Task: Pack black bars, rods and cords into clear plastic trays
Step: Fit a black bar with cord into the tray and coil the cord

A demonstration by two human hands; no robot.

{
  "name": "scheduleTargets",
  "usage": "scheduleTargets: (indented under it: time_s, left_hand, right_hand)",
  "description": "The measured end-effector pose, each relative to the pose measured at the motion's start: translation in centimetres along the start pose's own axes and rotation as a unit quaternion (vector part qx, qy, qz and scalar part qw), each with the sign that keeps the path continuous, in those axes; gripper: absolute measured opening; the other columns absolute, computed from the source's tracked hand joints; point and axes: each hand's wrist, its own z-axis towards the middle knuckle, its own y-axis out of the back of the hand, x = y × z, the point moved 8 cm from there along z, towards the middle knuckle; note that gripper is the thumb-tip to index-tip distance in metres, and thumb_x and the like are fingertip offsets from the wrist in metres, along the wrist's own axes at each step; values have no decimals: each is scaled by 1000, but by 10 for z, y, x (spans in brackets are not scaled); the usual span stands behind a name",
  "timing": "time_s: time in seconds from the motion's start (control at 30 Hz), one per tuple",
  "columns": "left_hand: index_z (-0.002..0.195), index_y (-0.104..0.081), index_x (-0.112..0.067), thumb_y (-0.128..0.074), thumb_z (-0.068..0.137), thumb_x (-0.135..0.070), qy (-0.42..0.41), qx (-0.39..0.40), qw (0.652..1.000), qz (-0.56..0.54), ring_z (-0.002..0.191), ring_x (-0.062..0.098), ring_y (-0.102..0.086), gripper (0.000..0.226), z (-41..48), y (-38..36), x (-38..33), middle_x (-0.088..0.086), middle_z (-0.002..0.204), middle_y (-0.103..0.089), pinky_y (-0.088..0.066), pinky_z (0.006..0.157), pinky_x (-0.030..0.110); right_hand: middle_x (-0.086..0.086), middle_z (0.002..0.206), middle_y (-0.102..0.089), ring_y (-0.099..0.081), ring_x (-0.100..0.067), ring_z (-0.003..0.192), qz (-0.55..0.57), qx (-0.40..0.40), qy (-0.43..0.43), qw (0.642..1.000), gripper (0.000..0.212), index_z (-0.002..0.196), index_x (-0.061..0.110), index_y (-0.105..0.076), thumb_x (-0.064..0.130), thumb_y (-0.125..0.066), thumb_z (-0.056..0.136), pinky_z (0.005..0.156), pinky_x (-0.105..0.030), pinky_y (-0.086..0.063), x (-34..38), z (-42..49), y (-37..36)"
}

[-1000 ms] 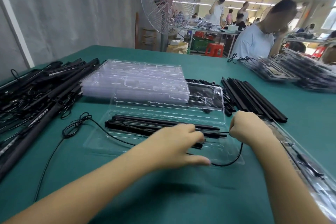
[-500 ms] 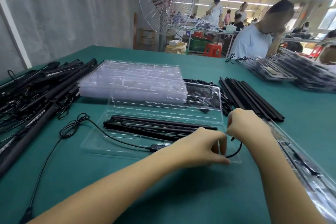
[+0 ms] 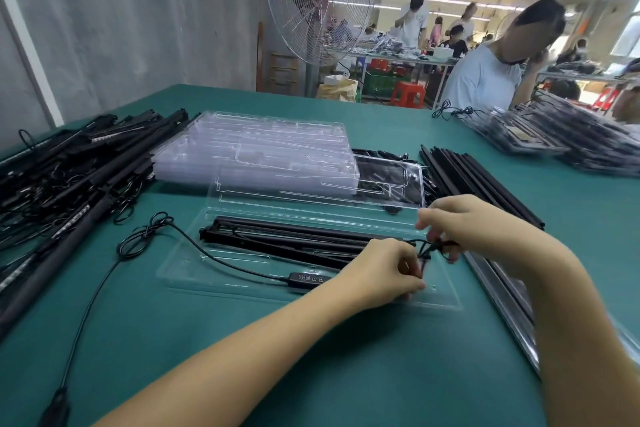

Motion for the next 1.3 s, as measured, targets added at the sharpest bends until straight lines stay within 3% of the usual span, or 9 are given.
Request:
scheduleTargets:
  time_s: [0.07, 0.17, 0.43, 0.53, 0.6, 0.73, 0.83, 1.0, 1.3]
  left_hand:
    - [79, -62, -8, -64, 85, -8, 15, -6, 999, -38, 57, 13, -62, 6, 0, 0, 4, 4, 68, -65, -43, 48, 10]
    - [77, -59, -14, -61, 86, -8, 29, -5, 997, -67, 54, 10, -61, 12, 0, -2, 8, 0, 66, -63, -40, 44, 9]
    - [69, -63, -12, -66, 82, -4, 71, 1, 978, -195, 56, 14, -63, 16, -1, 1, 20, 0, 60, -64, -50, 51, 24]
    - [83, -67, -2, -68, 81, 2, 65, 32, 957, -281, 61, 12, -66, 5, -8, 7, 19, 2, 65, -68, -53, 58, 21]
    - [99, -67, 2, -68, 80, 5, 75, 65, 950, -295, 66, 13, -68, 19, -13, 16, 20, 5, 73, -70, -54, 64, 20]
    - [116, -60, -5, -64, 80, 9, 106, 92, 974, -177, 66, 10, -69, 39, -24, 48, 26, 4, 79, -73, -53, 63, 16]
    - [101, -66, -6, -60, 84, 5, 118, 17, 981, -152, 69, 10, -69, 21, -29, 81, 32, 5, 78, -70, -56, 62, 22]
    - [77, -69, -24, -67, 84, -27, 69, -27, 997, 12, 55, -4, -61, 9, -37, 91, 23, -11, 65, -68, -46, 50, 13]
    - [82, -71, -20, -75, 76, -25, 20, -5, 989, 143, 57, -4, -52, 9, -29, 56, 22, -11, 66, -59, -40, 55, 9]
  right_hand:
    - [-16, 82, -62, -57, -14, 58, 109, 58, 17, 992, 25, 84, 1, -69, 9, -47, 93, 57, -24, -55, 4, -7, -4]
    - [-14, 85, -71, -65, -5, 70, 56, 117, 92, 987, 28, 86, 17, -75, -2, -55, 86, 67, -11, -51, 10, -16, -4]
    - [-2, 67, -63, -53, -1, 52, -52, 73, 150, 985, 26, 59, 32, -72, 10, -80, 71, 54, -14, -43, 13, -1, -12]
    - [2, 85, -65, -59, -1, 67, -83, 73, 165, 980, 28, 52, 36, -68, 17, -84, 66, 67, -18, -46, 14, 4, -19]
    - [9, 93, -66, -60, 4, 78, -112, 90, 167, 975, 31, 50, 38, -66, 18, -84, 66, 72, -13, -45, 14, 6, -27]
    - [2, 80, -71, -65, -10, 74, -160, 98, 129, 974, 16, 60, 26, -69, 24, -84, 67, 72, -27, -51, 4, 15, -38]
    - [11, 59, -62, -54, 4, 55, -199, 100, 114, 968, 19, 60, 25, -66, 29, -83, 68, 53, -13, -42, 0, 18, -43]
    - [10, 57, -55, -49, -1, 54, -246, 145, 95, 954, 27, 55, 25, -58, 28, -81, 69, 50, -18, -38, -2, 19, -64]
    - [5, 56, -58, -54, -11, 49, -211, 161, 57, 963, 26, 62, 18, -57, 22, -83, 67, 49, -22, -44, -15, 25, -69]
